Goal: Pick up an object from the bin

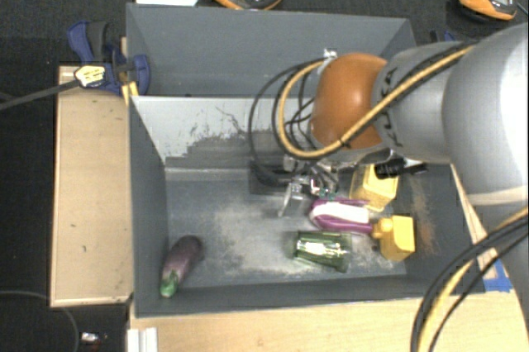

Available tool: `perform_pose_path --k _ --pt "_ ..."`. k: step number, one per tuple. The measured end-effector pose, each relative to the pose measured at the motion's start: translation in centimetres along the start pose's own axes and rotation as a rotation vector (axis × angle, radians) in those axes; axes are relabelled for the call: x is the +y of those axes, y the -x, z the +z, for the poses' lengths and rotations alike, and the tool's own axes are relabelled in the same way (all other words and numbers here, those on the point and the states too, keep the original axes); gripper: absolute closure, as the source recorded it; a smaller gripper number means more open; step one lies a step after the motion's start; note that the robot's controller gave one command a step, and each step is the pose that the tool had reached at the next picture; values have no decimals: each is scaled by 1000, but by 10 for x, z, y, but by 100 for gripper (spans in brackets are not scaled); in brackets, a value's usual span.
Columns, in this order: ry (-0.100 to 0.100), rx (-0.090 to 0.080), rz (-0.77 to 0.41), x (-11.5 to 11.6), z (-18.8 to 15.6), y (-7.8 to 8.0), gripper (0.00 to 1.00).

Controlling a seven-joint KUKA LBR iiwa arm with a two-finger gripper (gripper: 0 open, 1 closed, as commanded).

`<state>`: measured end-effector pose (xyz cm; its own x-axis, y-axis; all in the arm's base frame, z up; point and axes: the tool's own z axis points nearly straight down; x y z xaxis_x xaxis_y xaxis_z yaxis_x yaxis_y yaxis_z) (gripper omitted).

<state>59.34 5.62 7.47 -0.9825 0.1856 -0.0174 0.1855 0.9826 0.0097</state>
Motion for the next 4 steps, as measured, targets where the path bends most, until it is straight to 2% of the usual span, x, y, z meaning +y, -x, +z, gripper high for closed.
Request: perform_pose_path --k 1,2,3,4 --pt "-4 5 -53 6 -35 -3 0" --pt "2 -6 88 0 -28 -9 0" --pt "-3 1 127 -2 3 -7 0" --pt "7 -5 200 -8 3 -7 100"
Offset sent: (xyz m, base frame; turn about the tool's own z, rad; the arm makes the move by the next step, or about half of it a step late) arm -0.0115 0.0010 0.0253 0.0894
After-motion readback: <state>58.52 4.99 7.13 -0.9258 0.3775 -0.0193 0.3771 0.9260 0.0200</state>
